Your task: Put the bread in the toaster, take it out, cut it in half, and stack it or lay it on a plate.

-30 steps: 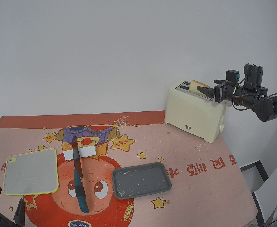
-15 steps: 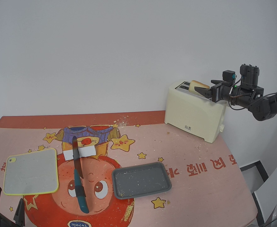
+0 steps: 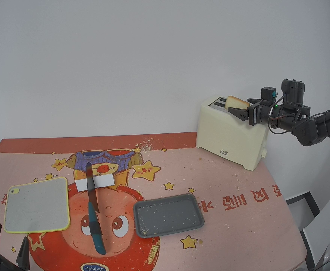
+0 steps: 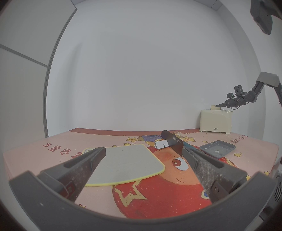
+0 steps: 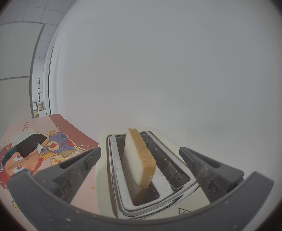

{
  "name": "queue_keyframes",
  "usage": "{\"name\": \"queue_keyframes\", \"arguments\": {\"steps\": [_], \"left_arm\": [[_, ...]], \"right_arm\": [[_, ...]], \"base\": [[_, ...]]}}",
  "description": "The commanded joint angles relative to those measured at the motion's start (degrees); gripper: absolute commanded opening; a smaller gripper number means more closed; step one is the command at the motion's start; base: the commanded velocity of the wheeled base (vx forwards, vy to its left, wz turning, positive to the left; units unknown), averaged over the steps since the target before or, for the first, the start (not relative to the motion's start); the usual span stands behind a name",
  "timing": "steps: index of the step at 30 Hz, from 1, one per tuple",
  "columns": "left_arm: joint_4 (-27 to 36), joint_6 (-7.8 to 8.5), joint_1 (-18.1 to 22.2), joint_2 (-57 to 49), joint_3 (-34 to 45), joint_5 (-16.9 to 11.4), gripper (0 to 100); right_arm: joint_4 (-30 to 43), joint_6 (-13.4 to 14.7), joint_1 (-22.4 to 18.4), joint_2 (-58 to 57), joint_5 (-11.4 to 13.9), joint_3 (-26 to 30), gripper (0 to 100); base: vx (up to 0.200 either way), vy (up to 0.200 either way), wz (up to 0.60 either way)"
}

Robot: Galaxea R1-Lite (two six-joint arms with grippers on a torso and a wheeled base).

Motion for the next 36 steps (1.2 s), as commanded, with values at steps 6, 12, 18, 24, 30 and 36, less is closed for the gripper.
{"name": "queue_keyframes", "arguments": {"steps": [6,12,18,24,30,36], "left_arm": [[-0.06,-0.01,-0.04,-0.57,1.01,-0.01,100],[-0.06,-0.01,-0.04,-0.66,1.01,-0.01,100],[0.03,-0.01,-0.04,-0.57,1.01,-0.01,100],[-0.06,-0.01,-0.04,-0.57,1.01,-0.01,100],[-0.06,-0.01,-0.04,-0.57,1.01,0.08,100],[-0.06,-0.01,-0.04,-0.57,1.01,-0.01,100]], "right_arm": [[0.01,0.0,-0.04,1.1,-0.07,-0.73,100],[0.01,0.0,-0.04,1.45,-0.16,-0.99,0],[0.01,0.0,-0.48,1.54,-0.25,-0.99,0],[0.01,0.0,-0.3,1.36,-0.25,-1.78,0],[0.01,0.18,0.05,-0.13,-0.25,-2.75,0],[0.36,1.24,0.05,-3.47,-0.16,-6.44,0]], "base": [[0.0,0.0,0.0],[0.0,0.0,0.0],[0.0,0.0,0.0],[0.0,0.0,0.0],[0.0,0.0,0.0],[0.0,0.0,0.0]]}}
